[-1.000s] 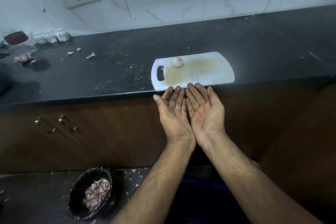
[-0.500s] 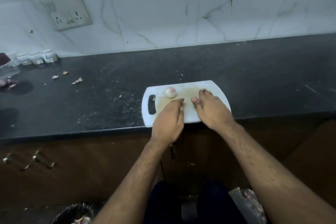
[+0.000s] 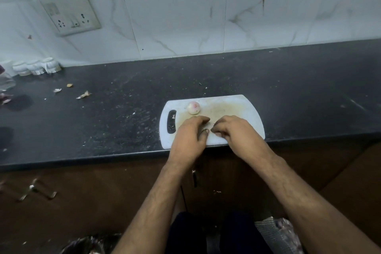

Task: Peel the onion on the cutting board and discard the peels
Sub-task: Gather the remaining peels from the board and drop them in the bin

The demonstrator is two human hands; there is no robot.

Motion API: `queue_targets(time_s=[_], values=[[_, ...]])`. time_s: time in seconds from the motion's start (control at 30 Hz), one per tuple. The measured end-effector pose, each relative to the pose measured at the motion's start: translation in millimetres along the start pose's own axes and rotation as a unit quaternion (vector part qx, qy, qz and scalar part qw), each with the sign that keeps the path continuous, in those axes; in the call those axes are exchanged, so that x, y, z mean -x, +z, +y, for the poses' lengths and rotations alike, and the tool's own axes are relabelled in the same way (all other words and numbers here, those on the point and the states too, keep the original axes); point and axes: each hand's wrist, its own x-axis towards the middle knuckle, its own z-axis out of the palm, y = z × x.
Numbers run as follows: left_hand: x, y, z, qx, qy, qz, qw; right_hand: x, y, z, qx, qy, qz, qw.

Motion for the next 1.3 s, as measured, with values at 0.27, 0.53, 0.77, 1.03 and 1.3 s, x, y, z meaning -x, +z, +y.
queue_targets(time_s=[0.27,0.53,0.77,1.03,1.3], values=[[0,7,4,0.125,-0.078,0.079,0.986,-13,-6,-7,0.006,0.083,0.035,0.996],[2,-1,2,0.080,-0.038,0.056,0.994,-14,1,-3,0.017,0.159,0.102,0.982],[-4,-1,0,-0.024,-0.021,0.070,0.997,-7,-4,9,-0.123,0.192,0.139,0.964],[-15,2,-1,-0.033,-0.070,0.021,0.997,-5,-22,13,-0.091,0.189,0.054,0.976],[-19,-5,5,0.030,-0.113,0.034,0.993,-14,-15,4,-0.017,0.160,0.103,0.982]])
